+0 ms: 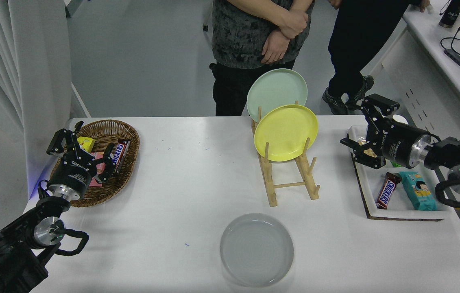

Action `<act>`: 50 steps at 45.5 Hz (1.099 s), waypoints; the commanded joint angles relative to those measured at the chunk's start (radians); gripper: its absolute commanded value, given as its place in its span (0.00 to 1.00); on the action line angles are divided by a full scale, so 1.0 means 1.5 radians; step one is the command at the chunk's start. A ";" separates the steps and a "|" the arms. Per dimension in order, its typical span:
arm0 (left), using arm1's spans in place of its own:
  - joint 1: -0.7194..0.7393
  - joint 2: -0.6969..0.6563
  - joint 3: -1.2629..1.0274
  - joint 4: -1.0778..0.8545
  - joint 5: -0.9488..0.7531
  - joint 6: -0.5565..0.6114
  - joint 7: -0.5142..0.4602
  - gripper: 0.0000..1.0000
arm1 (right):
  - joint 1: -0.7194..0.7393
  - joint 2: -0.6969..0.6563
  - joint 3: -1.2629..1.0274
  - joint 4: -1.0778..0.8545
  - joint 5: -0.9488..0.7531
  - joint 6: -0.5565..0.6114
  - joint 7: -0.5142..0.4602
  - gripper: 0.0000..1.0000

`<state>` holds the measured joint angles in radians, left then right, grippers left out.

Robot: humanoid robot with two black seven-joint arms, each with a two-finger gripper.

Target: Place the plate on the table

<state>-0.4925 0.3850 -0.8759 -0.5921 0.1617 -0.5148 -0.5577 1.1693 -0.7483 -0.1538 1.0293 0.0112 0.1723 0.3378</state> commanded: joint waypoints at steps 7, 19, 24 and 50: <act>0.000 0.000 0.000 0.000 0.000 0.001 0.000 0.98 | -0.082 0.117 0.188 -0.270 -0.102 -0.005 0.036 1.00; 0.000 0.000 0.000 0.000 0.000 0.000 0.000 0.98 | -0.143 0.142 0.236 -0.277 -0.101 -0.004 0.045 1.00; 0.000 0.000 0.000 0.000 0.000 0.000 0.000 0.98 | -0.164 0.155 0.255 -0.281 -0.102 -0.003 0.046 1.00; 0.000 0.000 0.000 0.000 0.000 0.000 0.000 0.98 | -0.314 0.275 0.504 -0.284 0.037 0.048 0.039 1.00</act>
<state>-0.4924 0.3850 -0.8759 -0.5921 0.1616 -0.5147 -0.5585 0.7636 -0.4120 0.5295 0.6054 -0.0932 0.1842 0.4014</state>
